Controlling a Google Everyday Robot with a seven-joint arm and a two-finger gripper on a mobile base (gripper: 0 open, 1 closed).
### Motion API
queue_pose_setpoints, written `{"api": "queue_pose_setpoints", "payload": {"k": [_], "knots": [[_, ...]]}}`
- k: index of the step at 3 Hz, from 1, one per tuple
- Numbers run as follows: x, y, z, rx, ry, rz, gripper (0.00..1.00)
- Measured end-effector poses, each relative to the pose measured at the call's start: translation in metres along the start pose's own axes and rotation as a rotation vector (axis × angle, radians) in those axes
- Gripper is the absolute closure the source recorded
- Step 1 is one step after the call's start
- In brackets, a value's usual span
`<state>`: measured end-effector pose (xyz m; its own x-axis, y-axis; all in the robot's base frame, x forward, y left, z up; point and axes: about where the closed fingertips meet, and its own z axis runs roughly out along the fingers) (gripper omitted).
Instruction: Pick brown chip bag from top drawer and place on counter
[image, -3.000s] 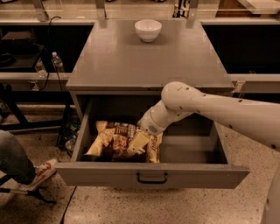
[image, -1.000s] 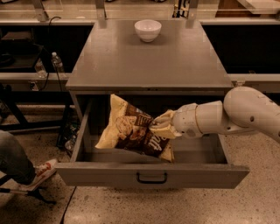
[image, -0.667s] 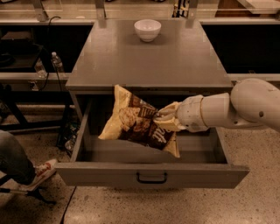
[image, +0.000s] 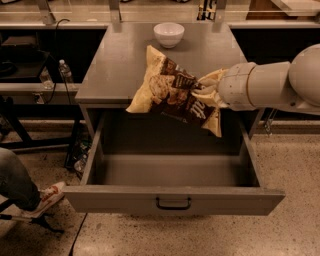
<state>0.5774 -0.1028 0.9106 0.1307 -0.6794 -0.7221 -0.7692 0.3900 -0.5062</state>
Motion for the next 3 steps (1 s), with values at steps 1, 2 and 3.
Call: {"api": "queue_pose_setpoints", "payload": {"k": [1,2,3], "knots": [[0.0,0.0,0.0,0.0,0.0,0.0,1.0],[-0.006,-0.017,0.011,0.019,-0.017,-0.048,1.0],[-0.026,-0.051,0.044,0.01,-0.067,-0.176,1.0]]}}
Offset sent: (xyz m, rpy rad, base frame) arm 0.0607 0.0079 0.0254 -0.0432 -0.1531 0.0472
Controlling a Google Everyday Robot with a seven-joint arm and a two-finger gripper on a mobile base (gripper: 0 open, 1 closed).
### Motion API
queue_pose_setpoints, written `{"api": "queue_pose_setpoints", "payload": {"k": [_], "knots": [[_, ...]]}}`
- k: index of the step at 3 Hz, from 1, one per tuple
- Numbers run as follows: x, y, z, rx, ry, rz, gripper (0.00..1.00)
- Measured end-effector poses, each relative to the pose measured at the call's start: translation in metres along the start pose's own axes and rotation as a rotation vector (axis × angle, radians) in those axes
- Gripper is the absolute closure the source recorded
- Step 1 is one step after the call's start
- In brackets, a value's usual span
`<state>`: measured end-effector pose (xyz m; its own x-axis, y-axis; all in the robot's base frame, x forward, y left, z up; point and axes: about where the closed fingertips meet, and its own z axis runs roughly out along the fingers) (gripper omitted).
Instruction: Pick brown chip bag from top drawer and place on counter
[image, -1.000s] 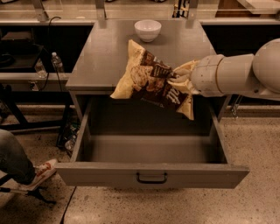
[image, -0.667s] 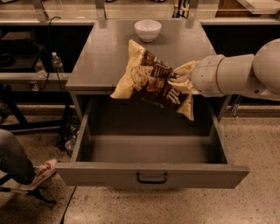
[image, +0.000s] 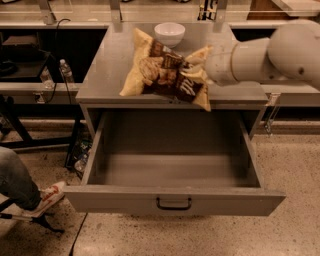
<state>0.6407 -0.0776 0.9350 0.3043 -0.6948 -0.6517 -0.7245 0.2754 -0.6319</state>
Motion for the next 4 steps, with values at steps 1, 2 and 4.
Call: {"api": "queue_pose_setpoints", "payload": {"k": [1,2,4], "knots": [[-0.005,-0.031,0.042,-0.038,-0.034,-0.074,1.0],[-0.015,-0.054,0.096,-0.098,-0.081,-0.125,1.0],[-0.02,-0.061,0.165,-0.204,-0.107,-0.144,0.82]]}}
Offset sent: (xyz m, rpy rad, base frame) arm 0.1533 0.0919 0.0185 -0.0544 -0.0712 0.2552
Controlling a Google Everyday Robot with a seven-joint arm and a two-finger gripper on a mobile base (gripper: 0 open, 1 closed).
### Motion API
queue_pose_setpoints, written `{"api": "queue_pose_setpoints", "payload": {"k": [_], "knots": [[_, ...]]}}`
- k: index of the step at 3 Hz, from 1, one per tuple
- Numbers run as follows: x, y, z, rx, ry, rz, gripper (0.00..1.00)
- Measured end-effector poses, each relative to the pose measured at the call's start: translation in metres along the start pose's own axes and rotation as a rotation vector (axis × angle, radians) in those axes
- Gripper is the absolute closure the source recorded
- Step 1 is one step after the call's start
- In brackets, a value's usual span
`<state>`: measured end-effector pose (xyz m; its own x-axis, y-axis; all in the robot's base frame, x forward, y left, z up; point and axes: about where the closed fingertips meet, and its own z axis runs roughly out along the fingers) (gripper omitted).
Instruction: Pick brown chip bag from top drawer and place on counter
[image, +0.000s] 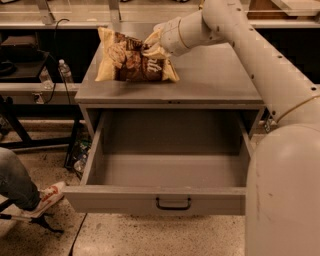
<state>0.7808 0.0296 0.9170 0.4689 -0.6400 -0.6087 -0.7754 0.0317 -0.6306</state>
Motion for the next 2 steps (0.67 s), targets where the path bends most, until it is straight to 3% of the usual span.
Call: {"api": "queue_pose_setpoints", "payload": {"k": [1,2], "knots": [[0.0037,-0.0016,0.0135,-0.023,-0.003,0.014,0.58],[0.0078,-0.004,0.019,-0.035,0.0,0.03,0.26]]}}
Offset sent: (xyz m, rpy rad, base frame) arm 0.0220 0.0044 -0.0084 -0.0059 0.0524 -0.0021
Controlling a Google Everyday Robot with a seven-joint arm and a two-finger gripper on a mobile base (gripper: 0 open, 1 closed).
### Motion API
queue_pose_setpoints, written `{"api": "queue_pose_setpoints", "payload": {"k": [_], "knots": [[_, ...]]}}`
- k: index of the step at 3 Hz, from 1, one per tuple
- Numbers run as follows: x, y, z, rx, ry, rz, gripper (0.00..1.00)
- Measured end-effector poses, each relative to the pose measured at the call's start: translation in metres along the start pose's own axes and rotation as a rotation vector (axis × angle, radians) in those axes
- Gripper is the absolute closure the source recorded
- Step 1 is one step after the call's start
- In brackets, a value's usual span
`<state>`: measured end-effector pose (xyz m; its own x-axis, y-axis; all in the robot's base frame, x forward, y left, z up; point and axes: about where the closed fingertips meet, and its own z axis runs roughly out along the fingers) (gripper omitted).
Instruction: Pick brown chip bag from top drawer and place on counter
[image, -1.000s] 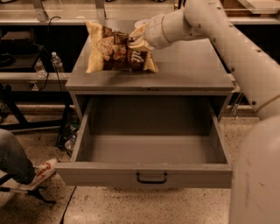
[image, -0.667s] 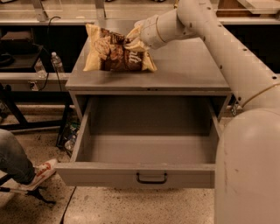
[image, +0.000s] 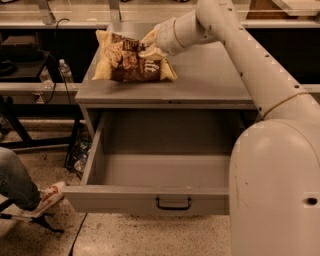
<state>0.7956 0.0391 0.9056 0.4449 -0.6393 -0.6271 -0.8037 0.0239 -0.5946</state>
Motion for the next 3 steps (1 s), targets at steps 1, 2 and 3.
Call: {"api": "queue_pose_setpoints", "payload": {"k": [1,2,3], "knots": [[0.002,-0.002,0.0,-0.002,0.002,0.009,0.04],[0.013,-0.004,-0.007,0.012,0.022,0.036,0.0],[0.037,-0.01,-0.028,0.07,0.069,0.082,0.0]]}}
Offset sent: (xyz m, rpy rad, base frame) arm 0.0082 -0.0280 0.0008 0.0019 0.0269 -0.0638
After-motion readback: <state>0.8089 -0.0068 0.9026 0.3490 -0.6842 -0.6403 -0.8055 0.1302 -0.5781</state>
